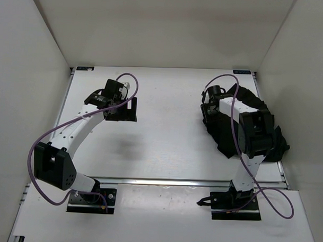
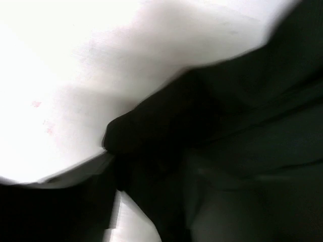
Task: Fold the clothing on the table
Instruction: Flatten the skirt out
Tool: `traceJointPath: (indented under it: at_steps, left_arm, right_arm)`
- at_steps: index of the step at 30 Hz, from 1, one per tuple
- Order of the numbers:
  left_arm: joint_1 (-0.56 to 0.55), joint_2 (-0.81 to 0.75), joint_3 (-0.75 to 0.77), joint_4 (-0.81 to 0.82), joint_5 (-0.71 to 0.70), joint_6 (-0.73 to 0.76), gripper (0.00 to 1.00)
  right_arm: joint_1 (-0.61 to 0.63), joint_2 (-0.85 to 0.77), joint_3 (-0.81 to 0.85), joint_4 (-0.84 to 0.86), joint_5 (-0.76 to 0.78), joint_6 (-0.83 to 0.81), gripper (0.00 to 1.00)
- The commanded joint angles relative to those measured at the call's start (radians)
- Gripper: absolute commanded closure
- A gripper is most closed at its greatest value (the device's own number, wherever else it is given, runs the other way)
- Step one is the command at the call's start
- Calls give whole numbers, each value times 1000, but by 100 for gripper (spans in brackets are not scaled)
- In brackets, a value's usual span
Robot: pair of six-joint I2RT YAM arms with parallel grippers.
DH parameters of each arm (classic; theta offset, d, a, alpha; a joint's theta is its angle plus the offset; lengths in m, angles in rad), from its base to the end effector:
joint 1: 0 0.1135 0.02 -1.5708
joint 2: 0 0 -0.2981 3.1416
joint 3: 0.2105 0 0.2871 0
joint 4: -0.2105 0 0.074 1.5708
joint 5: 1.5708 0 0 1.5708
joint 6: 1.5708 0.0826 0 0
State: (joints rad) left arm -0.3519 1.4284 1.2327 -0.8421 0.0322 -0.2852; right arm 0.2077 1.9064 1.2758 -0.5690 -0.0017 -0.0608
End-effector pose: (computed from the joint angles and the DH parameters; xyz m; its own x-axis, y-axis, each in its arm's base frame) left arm 0.3223 -0.1212 0.2780 -0.8771 0.0225 -0.4798 0.1179 0.9784 -0.1696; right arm 0.4277 0.0903 0.1319 -0.8976 -0.2512 -0.3622 -0.2618 0.9649 -0.0205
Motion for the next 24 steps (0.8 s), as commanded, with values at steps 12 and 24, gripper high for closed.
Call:
traceJointPath:
  at_steps: [12, 24]
  left_arm:
    - [-79, -49, -111, 109, 126, -20, 1]
    - [11, -315, -216, 353, 209, -124, 1]
  right_arm:
    - [185, 54, 333, 41, -201, 159, 99]
    - [203, 70, 1096, -80, -334, 236, 100]
